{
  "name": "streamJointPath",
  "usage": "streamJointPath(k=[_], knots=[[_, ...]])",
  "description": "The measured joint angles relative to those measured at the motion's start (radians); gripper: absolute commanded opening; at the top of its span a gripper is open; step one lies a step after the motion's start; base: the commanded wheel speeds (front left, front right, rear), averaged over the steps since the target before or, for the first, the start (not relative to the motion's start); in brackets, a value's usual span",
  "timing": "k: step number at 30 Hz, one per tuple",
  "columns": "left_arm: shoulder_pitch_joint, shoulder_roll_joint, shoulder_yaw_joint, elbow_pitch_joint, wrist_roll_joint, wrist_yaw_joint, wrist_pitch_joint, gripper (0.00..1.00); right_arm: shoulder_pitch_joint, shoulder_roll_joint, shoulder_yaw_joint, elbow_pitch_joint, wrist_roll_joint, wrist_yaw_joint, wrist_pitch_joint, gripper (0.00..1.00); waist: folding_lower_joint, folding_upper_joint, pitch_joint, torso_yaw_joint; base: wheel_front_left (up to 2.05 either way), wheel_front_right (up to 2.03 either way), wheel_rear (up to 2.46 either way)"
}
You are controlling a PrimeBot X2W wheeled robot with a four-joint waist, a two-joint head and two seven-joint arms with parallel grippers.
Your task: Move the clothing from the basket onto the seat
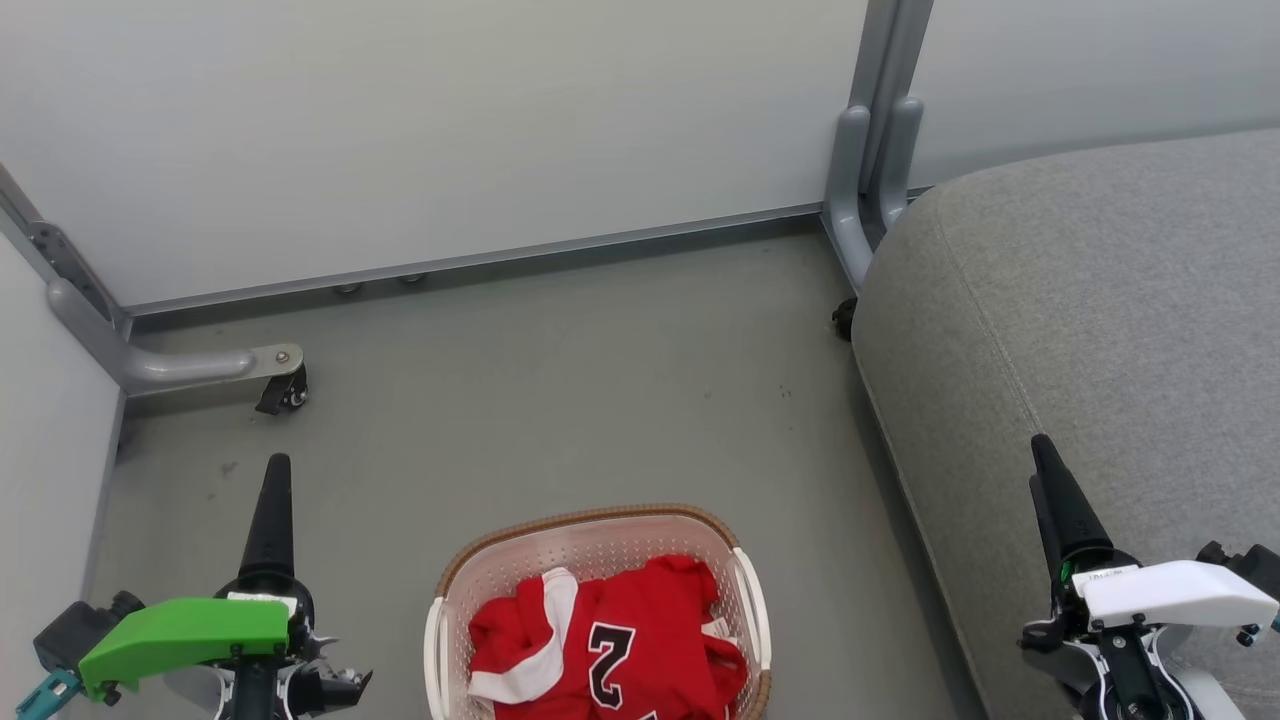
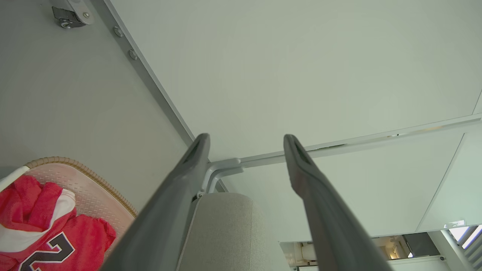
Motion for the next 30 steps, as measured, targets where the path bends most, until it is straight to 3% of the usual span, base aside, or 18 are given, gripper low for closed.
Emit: streamJointPath(k=[5,6,30], knots=[[-0.003,0.000,-0.011,-0.017,0.087,0.015,-0.020,1.00,0.000,0.008,-0.007,-0.016,-0.102,0.000,-0.009,1.00,0.0000,0.0000,0.000,0.001,0.00,0.00,0.00],[-0.005,0.000,-0.025,-0.035,0.201,0.032,-0.039,1.00,0.000,0.017,-0.015,-0.030,-0.218,0.000,-0.018,1.00,0.0000,0.0000,0.000,0.002,0.00,0.00,0.00],[-0.014,0.001,-0.090,-0.033,0.575,0.071,-0.114,1.00,0.007,0.051,-0.026,-0.055,-0.599,0.000,-0.052,1.00,0.0000,0.0001,0.000,0.007,0.00,0.00,0.00]])
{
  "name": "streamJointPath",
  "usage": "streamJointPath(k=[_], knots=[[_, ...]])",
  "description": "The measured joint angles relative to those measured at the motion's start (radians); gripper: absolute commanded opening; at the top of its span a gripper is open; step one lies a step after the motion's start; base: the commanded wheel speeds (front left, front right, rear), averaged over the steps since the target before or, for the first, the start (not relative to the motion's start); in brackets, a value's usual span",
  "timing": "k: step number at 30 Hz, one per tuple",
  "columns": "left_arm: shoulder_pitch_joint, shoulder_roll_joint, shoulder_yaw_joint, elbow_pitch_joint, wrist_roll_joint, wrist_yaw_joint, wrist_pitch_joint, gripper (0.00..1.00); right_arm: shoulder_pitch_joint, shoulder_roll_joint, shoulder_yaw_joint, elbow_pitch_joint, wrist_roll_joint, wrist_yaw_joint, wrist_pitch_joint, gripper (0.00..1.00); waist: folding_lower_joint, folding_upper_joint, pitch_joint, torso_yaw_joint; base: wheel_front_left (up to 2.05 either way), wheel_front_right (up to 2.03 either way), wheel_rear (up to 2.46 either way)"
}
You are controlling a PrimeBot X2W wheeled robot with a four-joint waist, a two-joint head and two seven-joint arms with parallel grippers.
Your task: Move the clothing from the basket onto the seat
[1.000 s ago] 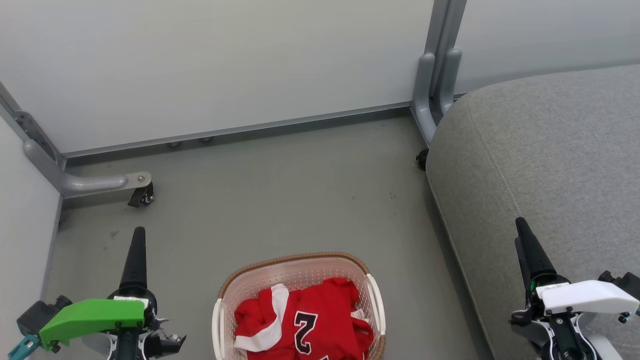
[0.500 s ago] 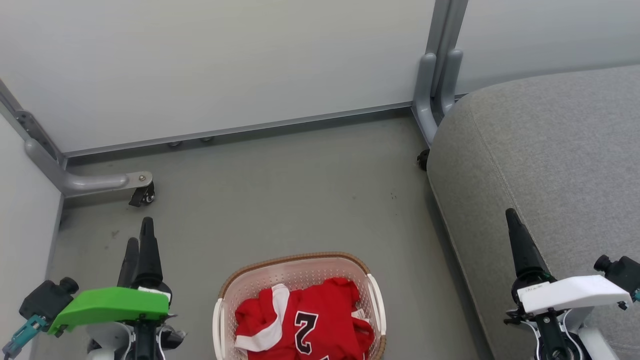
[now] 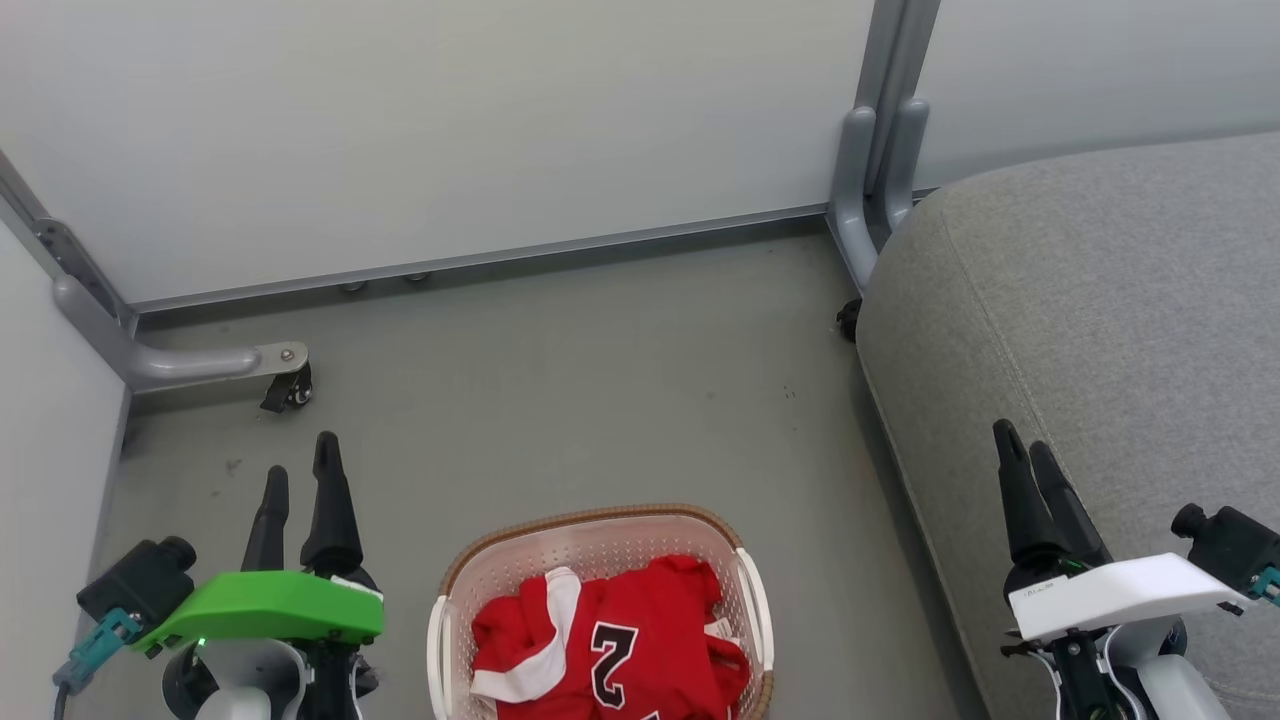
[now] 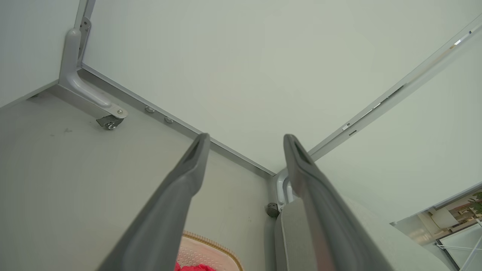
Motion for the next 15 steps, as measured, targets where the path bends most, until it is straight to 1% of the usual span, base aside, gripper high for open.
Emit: streamJointPath(k=[7,15], knots=[[-0.009,0.000,-0.023,0.016,0.102,0.009,-0.021,1.00,0.005,0.009,-0.007,0.000,-0.100,0.000,-0.010,1.00,0.0000,-0.0001,0.000,0.003,0.00,0.00,0.00],[-0.013,0.001,-0.039,0.020,0.192,0.018,-0.041,1.00,0.006,0.017,-0.022,0.002,-0.204,0.000,-0.019,1.00,0.0000,0.0000,0.000,0.005,0.00,0.00,0.00]])
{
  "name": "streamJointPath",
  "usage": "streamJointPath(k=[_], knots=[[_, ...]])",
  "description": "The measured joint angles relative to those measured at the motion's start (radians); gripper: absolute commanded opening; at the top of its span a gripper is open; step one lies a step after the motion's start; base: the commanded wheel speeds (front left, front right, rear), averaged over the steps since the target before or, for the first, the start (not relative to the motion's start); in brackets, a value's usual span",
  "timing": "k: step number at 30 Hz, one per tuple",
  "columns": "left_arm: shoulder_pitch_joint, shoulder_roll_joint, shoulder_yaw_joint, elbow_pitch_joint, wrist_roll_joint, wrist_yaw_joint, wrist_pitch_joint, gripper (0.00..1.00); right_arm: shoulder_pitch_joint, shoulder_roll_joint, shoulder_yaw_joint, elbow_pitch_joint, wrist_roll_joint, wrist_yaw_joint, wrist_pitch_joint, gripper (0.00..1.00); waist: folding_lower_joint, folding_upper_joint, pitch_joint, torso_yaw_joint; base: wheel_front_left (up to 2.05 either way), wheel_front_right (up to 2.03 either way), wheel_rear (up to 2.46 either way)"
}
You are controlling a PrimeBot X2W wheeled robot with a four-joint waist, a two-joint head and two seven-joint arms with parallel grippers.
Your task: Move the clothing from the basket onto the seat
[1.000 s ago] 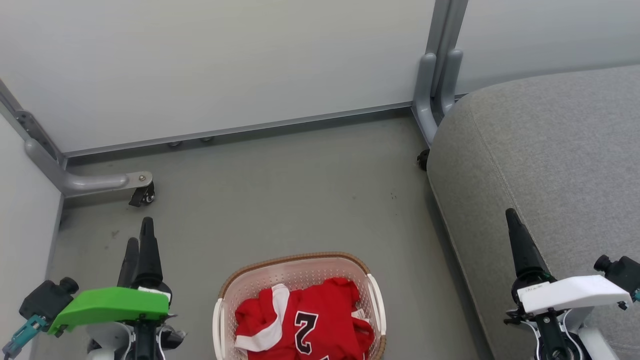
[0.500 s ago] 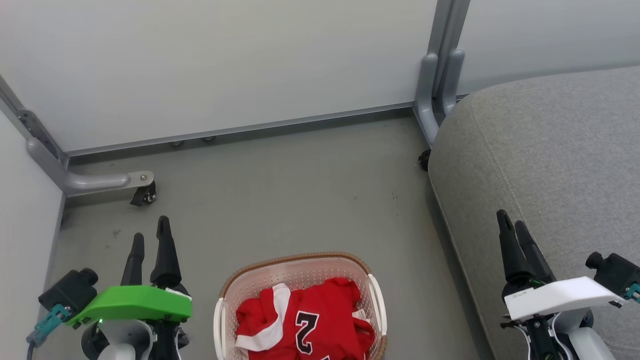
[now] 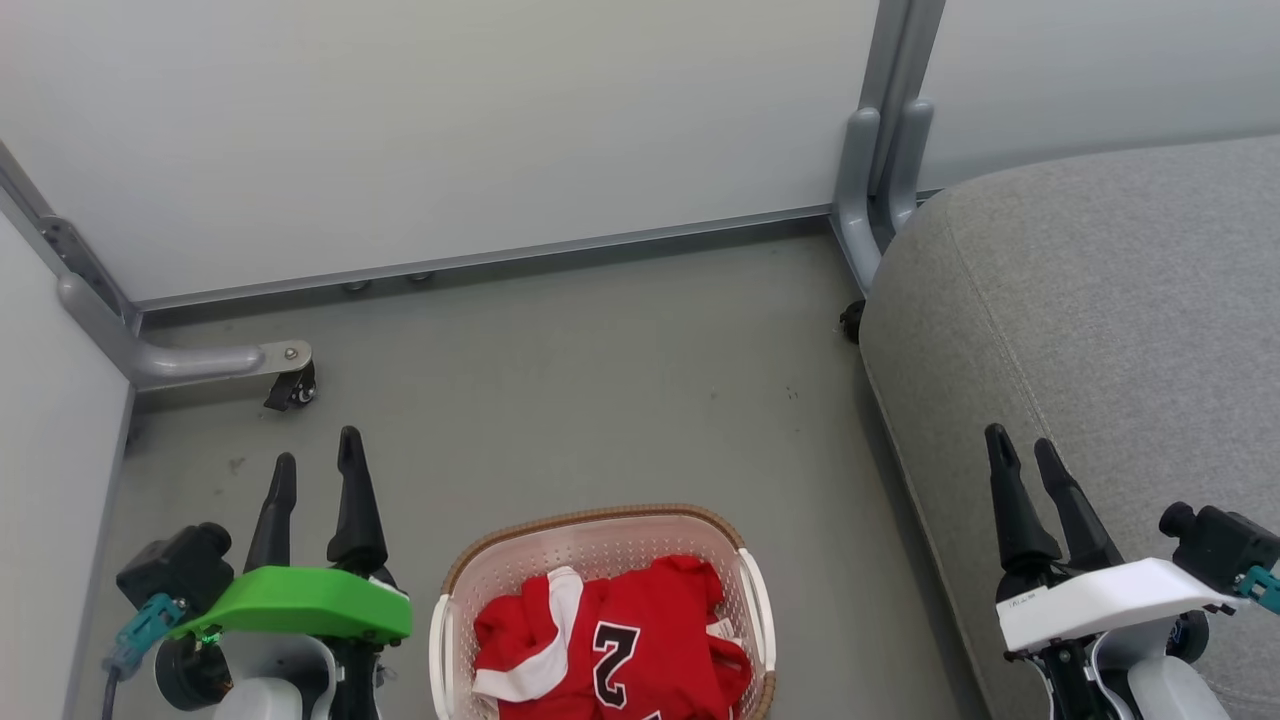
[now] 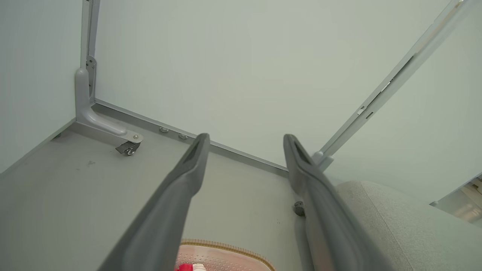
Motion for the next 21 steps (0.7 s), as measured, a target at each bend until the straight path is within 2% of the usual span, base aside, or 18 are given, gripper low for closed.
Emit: streamJointPath(k=[21], knots=[[-0.009,0.001,-0.035,0.018,0.224,0.009,-0.052,1.00,0.004,0.025,-0.023,-0.008,-0.238,0.000,-0.024,1.00,0.0000,0.0000,-0.002,0.006,0.00,0.00,0.00]])
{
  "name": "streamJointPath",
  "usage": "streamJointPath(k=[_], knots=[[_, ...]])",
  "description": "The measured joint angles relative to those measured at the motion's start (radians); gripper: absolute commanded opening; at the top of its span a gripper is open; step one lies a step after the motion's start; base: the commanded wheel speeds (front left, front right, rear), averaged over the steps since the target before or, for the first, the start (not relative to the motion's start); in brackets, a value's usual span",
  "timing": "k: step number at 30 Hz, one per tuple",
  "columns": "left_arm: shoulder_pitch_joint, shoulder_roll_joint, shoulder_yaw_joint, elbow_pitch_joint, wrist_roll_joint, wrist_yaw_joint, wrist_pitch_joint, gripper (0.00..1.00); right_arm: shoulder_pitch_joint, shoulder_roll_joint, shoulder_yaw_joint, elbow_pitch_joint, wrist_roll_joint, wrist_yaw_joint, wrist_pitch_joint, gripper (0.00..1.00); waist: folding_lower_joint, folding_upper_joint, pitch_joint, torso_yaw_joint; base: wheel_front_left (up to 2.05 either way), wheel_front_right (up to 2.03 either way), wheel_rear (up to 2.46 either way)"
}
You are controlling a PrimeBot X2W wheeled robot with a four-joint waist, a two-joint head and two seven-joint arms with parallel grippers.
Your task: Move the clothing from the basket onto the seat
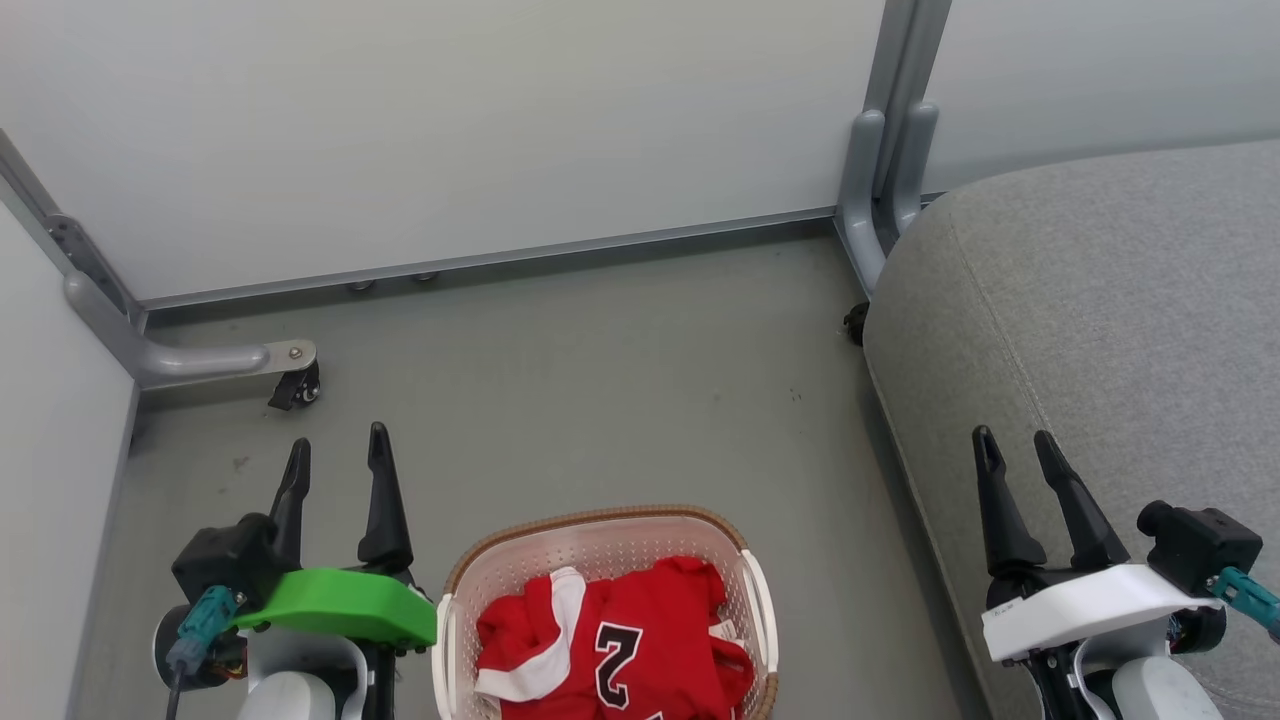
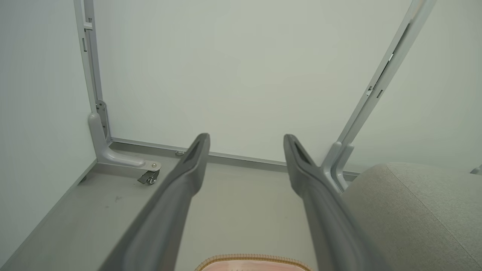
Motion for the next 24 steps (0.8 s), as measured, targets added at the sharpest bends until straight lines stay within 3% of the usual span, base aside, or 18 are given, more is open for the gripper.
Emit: streamJointPath(k=[24], knots=[[-0.013,0.002,-0.040,0.017,0.178,0.013,-0.050,1.00,0.003,0.021,-0.014,0.008,-0.214,0.000,-0.021,1.00,0.0000,0.0000,-0.004,0.009,0.00,0.00,0.00]])
